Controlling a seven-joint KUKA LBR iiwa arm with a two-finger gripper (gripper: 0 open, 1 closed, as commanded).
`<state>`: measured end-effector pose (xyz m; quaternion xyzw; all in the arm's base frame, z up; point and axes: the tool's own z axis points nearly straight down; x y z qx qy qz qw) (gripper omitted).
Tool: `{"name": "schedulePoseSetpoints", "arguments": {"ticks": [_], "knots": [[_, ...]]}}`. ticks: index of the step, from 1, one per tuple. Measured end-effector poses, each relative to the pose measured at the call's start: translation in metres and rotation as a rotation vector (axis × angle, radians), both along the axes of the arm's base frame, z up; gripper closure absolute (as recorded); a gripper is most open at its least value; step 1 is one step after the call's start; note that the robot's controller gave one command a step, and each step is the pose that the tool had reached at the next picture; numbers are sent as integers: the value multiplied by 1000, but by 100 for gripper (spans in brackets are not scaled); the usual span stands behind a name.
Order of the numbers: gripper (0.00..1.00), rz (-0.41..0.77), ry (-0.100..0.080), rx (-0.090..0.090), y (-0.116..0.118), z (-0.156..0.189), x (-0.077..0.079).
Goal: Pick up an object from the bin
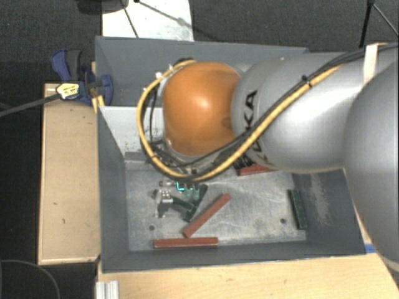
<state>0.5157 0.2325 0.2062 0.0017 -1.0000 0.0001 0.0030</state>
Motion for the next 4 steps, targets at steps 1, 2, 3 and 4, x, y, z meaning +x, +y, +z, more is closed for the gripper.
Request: {"name": "schedulePoseSetpoints", "arguments": {"ticks": [1,2,3,4], "knots": [[0,-5,-8,2,-1,5,2],[0,54,-13,4,-31,-50,3],[100,167,-10,3,-41,-111,34],[0,162,-9,2,-41,-111,34]]}}
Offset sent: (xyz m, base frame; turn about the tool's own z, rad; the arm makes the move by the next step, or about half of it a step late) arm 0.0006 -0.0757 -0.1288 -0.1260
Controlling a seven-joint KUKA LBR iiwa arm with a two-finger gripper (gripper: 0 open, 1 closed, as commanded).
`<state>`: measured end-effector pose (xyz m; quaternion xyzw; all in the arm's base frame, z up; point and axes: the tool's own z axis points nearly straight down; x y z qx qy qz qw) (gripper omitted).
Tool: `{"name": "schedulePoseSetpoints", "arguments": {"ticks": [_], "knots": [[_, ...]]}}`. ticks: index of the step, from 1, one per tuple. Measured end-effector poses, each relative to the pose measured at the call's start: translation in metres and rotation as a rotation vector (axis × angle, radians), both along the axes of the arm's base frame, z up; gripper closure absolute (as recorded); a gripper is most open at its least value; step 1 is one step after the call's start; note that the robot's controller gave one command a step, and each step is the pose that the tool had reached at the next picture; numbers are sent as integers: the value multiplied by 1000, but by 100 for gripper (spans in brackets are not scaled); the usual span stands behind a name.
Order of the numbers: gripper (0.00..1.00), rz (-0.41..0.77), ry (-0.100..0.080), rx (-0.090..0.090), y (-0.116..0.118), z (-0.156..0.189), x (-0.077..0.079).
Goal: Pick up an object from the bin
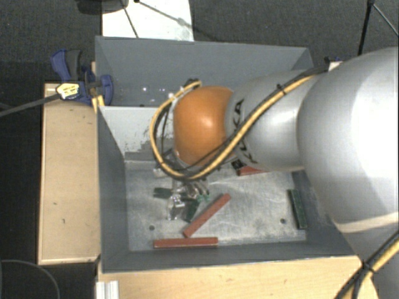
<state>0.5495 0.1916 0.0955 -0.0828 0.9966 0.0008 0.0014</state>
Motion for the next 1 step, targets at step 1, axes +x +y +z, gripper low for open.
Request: {"name": "schedulePoseSetpoints", "arguments": {"ticks": [1], "knots": [[100,-4,0,0,0,0,0]]}}
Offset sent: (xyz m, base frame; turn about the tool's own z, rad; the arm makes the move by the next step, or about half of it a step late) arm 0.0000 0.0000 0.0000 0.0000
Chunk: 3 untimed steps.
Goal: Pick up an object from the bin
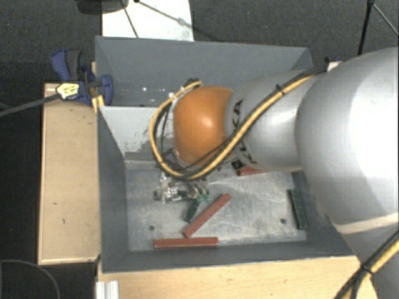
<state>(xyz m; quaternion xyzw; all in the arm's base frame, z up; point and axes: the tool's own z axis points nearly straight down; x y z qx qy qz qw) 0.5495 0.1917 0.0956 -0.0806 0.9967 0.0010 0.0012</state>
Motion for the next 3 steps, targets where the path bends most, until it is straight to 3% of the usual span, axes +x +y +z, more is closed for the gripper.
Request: {"name": "schedulePoseSetpoints", "arguments": {"ticks": [1,2,3], "knots": [[0,-3,0,0,0,0,0],[100,2,0,0,0,0,0],[0,-1,1,-1,0,0,0]]}}
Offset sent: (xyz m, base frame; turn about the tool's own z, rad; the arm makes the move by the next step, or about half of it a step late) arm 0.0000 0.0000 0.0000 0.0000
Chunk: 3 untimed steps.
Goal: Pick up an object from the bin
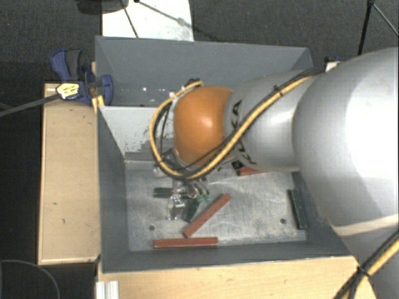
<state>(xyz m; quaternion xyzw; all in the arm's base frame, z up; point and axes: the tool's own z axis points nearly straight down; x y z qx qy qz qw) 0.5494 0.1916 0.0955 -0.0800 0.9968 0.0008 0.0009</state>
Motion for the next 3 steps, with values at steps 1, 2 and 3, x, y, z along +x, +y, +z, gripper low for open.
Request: {"name": "schedulePoseSetpoints", "arguments": {"ticks": [1,2,3], "knots": [[100,-4,0,0,0,0,0],[0,-7,0,0,0,0,0],[0,-7,0,0,0,0,0]]}}
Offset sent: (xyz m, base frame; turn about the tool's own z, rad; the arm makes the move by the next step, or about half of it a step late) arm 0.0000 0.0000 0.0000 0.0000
